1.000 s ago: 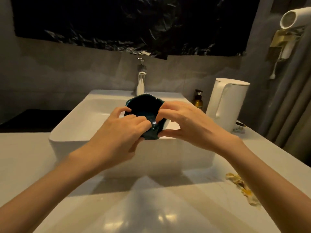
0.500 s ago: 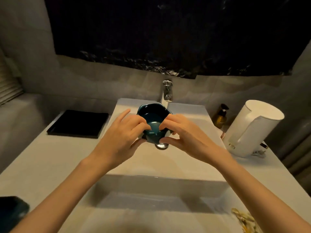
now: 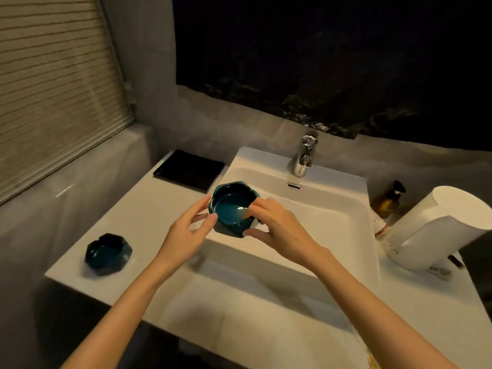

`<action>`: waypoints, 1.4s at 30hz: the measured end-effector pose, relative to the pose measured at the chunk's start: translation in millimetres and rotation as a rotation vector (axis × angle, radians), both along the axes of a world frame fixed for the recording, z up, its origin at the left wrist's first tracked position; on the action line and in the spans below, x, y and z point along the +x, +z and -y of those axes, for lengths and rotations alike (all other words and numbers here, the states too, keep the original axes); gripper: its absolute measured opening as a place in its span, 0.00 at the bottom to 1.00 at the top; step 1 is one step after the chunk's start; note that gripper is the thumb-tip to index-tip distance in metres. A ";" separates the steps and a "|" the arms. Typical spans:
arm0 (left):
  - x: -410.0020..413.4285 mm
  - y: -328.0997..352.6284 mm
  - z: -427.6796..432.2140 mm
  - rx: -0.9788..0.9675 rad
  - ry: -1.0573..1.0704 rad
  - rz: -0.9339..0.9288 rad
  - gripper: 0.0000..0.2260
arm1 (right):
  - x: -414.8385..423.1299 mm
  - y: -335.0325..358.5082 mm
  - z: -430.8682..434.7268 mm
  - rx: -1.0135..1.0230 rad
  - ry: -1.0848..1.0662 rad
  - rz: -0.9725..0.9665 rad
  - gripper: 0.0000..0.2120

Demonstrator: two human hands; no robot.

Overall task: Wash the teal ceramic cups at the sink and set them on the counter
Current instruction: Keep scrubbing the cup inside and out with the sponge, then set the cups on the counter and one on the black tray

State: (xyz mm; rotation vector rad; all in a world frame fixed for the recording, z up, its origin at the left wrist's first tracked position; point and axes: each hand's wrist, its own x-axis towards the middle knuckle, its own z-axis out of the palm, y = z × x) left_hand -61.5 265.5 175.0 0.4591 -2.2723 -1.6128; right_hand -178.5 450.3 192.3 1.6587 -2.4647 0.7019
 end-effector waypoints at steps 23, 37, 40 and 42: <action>42.4 -118.0 181.6 0.041 0.017 0.546 0.21 | 51.6 -175.3 186.4 0.047 0.043 0.219 0.08; -25.7 -149.4 258.1 0.170 -0.450 0.701 0.24 | 71.9 -209.2 243.6 0.047 -0.441 0.356 0.08; -30.1 -154.3 261.3 0.172 -0.515 0.720 0.23 | 74.8 -211.4 242.8 0.051 -0.473 0.358 0.09; -33.0 -157.9 262.3 0.179 -0.549 0.716 0.24 | 74.8 -212.5 242.8 0.050 -0.490 0.363 0.10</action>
